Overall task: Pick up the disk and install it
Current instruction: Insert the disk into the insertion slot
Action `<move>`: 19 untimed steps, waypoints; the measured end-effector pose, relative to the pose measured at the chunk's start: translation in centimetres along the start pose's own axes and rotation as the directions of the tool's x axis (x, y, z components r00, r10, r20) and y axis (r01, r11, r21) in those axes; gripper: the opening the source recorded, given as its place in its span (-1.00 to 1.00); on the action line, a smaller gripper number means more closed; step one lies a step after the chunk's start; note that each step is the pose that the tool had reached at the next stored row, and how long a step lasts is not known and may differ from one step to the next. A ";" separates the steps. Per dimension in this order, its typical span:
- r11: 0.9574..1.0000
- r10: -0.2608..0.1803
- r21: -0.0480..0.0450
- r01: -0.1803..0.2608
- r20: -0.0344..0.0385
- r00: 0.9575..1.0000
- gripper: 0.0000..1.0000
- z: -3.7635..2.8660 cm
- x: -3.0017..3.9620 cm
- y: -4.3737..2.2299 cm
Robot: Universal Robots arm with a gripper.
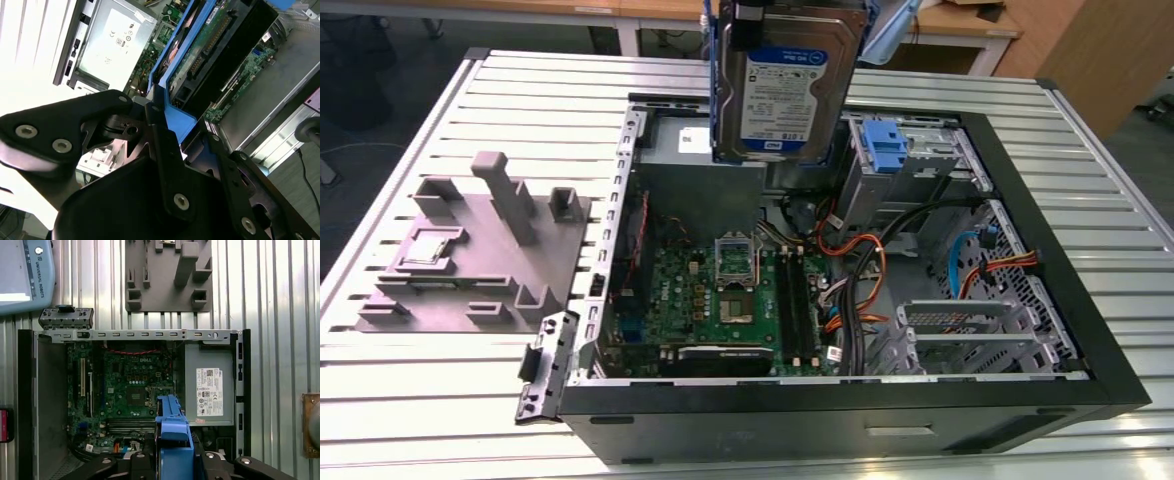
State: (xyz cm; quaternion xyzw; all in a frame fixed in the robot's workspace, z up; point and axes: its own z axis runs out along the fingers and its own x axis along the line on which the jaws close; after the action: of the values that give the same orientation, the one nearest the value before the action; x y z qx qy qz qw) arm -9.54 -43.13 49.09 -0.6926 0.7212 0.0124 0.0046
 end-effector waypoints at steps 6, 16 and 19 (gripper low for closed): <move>1.000 0.000 0.000 0.000 0.000 1.000 -0.27 -0.62 -0.01 0.01; 1.000 0.000 0.000 0.000 0.001 1.000 -0.27 -0.67 0.10 0.00; 1.000 0.000 0.000 0.000 0.001 1.000 -0.27 -0.67 0.24 0.00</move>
State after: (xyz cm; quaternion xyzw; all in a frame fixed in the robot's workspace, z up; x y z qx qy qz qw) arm -9.55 -43.38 49.76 -0.6926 0.7212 0.0127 0.0049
